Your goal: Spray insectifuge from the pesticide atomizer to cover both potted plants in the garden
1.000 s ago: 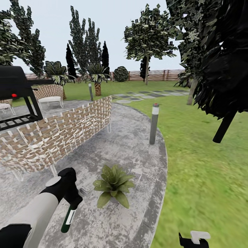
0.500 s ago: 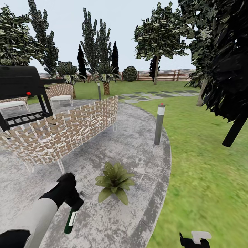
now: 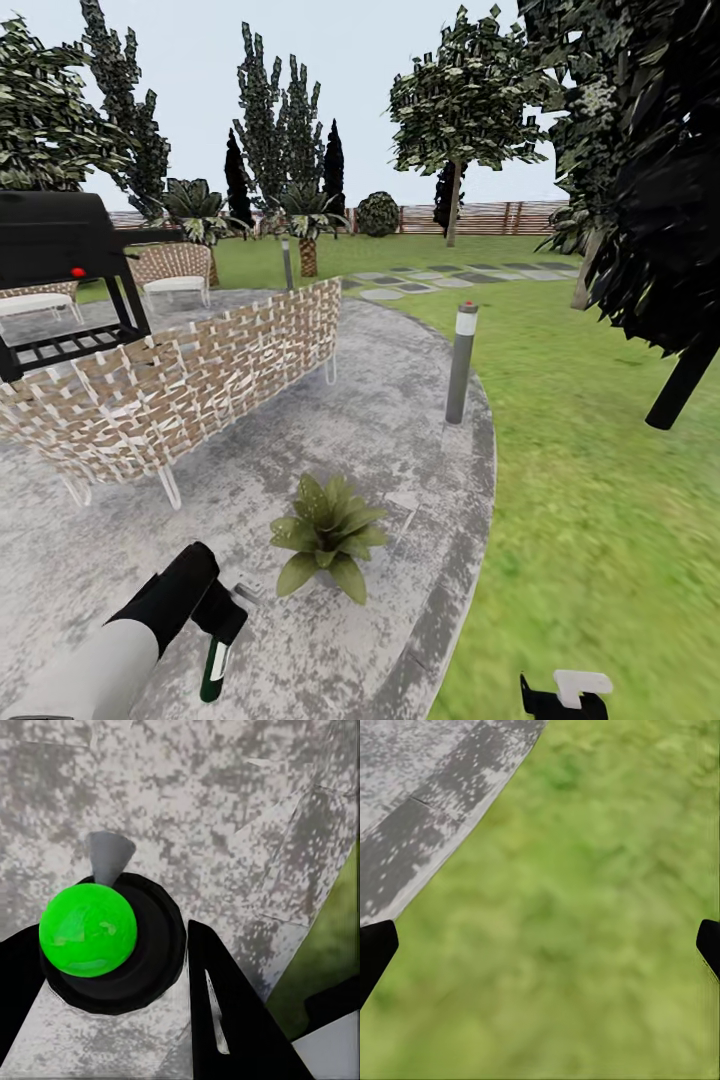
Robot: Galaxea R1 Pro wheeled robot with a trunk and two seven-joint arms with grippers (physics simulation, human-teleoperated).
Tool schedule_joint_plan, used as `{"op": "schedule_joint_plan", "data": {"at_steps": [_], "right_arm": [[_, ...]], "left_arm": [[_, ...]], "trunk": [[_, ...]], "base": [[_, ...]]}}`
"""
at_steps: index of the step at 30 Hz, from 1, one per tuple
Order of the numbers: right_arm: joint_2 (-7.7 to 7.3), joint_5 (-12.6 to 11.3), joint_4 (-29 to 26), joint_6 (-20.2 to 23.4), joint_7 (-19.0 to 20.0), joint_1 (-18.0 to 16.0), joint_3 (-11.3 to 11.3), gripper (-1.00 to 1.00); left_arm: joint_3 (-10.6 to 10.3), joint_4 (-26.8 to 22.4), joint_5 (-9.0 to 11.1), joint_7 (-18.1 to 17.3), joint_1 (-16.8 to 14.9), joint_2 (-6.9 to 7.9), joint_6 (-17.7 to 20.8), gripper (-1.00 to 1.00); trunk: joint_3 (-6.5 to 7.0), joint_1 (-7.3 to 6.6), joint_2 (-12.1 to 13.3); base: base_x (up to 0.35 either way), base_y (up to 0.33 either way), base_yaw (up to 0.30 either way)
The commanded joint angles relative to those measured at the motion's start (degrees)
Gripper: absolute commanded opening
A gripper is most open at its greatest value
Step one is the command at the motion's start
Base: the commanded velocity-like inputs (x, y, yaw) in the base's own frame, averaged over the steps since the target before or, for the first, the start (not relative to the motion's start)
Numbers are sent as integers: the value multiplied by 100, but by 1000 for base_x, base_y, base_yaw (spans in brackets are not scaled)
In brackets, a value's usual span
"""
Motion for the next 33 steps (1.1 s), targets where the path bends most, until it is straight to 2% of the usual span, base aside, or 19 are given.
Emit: {"op": "schedule_joint_plan", "data": {"at_steps": [1, 6, 17, 23, 26, 30, 31, 33], "right_arm": [[8, 61, 10, -18, -27, -4, -32, 100], [10, 61, 8, -18, -27, -4, -30, 100], [14, 61, 7, -21, -27, -4, -34, 100], [7, 61, 4, -19, -27, -4, -38, 100], [7, 61, 5, -19, -27, -4, -38, 100], [7, 61, 6, -21, -27, -4, -35, 100], [7, 61, 5, -19, -27, -4, -36, 100], [7, 61, 6, -19, -27, -4, -38, 100]], "left_arm": [[-23, 8, -40, -46, 16, 4, 11, -100], [-24, 35, -52, -43, 44, -4, 12, -100], [-95, 50, -101, -49, 107, -17, -4, -100], [-103, 53, -111, -99, -388, -46, 179, -100], [-110, 60, -134, -104, -586, -96, 490, -100], [-140, 91, -383, -140, -593, -118, 565, -100], [-207, 93, -411, -174, -582, -115, 560, -100], [-698, 95, -445, -445, -558, -94, 543, -100]], "trunk": [[-6, 1, -2], [-6, 1, -2], [-6, 1, -2], [-6, 1, -2], [-6, 1, -2], [-6, 1, -2], [-6, 1, -2], [-6, 1, -2]], "base": [[232, -164, 0], [205, -143, 18], [13, -9, 180], [0, 0, 3], [0, 0, 0], [0, 0, 0], [0, 0, 0], [0, 0, 0]]}}
